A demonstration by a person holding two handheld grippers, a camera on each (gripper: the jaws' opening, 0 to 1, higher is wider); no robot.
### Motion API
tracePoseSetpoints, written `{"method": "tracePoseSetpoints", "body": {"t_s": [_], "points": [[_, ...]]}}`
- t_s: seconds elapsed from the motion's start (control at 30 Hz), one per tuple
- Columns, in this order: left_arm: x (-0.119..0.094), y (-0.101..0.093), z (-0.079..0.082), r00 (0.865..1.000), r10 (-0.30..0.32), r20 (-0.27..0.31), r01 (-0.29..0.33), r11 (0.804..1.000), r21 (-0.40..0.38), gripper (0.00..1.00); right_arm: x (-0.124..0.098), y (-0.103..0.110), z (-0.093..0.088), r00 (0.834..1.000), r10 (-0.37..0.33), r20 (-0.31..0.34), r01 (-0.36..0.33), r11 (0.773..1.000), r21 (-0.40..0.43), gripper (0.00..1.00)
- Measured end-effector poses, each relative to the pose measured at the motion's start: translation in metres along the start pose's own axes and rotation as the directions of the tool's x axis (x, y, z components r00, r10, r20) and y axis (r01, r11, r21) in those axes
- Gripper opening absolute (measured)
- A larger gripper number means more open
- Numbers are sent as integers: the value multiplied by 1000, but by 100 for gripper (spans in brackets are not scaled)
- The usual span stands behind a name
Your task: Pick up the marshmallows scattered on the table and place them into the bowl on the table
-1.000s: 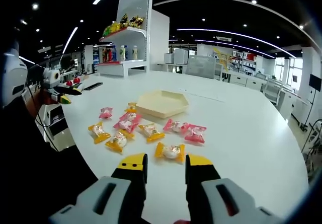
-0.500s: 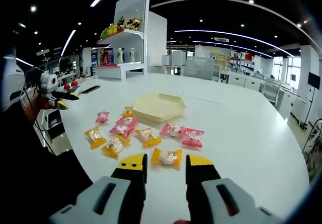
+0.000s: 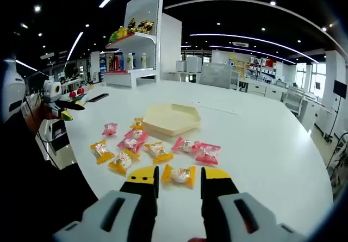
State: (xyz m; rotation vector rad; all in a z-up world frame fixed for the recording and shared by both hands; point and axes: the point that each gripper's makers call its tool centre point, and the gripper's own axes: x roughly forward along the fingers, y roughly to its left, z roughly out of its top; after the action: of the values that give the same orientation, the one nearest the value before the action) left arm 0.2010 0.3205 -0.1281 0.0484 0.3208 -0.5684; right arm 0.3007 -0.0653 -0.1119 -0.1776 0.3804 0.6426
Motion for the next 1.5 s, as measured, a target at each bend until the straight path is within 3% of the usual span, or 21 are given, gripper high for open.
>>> {"method": "tracePoseSetpoints", "body": {"t_s": [0.77,1.5], "points": [[-2,-1,2,1000,0,2,0,1000,6,58,9,-13,5,1000,-28,-13,28,1000,-6,31],[0,-4,-2,1000,-11,-7,11,1000,1,57,28,-17,8,1000,-11,-29,11,1000,-3,31]]}}
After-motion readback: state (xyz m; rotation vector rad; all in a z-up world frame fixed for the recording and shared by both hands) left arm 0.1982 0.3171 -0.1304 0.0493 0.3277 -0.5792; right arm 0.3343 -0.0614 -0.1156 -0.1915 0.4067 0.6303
